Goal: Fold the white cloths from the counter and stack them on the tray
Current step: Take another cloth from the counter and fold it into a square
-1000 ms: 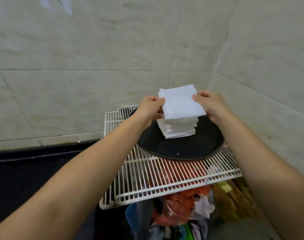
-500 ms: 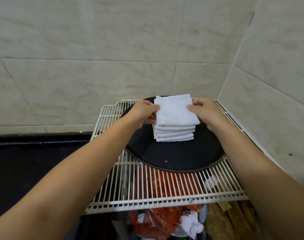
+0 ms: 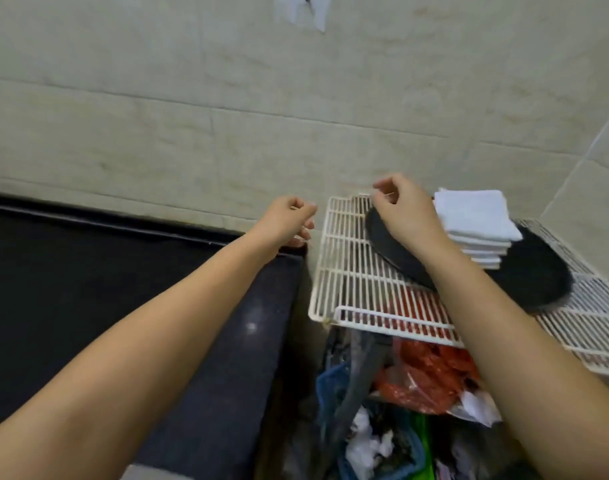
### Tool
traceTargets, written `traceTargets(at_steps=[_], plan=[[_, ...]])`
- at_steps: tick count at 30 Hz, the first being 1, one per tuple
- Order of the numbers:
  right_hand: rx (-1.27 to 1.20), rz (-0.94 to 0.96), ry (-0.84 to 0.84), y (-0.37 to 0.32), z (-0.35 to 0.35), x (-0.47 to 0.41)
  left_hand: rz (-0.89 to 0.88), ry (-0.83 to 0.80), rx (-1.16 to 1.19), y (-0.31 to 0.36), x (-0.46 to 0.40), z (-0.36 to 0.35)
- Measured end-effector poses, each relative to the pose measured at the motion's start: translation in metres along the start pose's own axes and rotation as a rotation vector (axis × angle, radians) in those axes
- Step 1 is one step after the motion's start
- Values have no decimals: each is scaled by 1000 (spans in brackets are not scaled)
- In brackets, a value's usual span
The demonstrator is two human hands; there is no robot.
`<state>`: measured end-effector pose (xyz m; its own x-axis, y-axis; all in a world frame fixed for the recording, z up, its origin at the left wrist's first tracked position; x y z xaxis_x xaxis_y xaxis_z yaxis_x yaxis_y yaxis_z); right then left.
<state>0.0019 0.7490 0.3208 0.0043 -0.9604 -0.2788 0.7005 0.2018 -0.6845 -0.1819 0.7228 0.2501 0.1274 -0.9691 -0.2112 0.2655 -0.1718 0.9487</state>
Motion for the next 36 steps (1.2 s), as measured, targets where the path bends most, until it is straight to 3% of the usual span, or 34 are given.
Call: traceTargets(at_steps=[9, 16, 22, 31, 36], plan=[[72, 284, -464, -196, -313, 213, 141, 276, -646, -109, 215, 325], [278, 661, -636, -312, -470, 363, 444, 451, -982, -172, 362, 497], [419, 923, -723, -381, -581, 437, 696, 457, -999, -243, 445, 603], [413, 1006, -801, -524, -743, 438, 785, 437, -1027, -302, 446, 780], [502, 1048, -845, -589, -823, 452, 825, 518, -961, -322, 458, 872]])
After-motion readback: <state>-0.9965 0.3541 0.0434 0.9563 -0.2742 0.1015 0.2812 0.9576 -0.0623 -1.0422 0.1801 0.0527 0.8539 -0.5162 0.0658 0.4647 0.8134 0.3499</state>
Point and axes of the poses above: each hand's wrist, its own x-axis away from the middle knuckle, its own z-axis out of the back of the hand, y = z × x, the point moved 10 cm from there along -x, towards the middle knuckle, and after that the axes turned 13 degrees about -z, right-handed, at the moved point
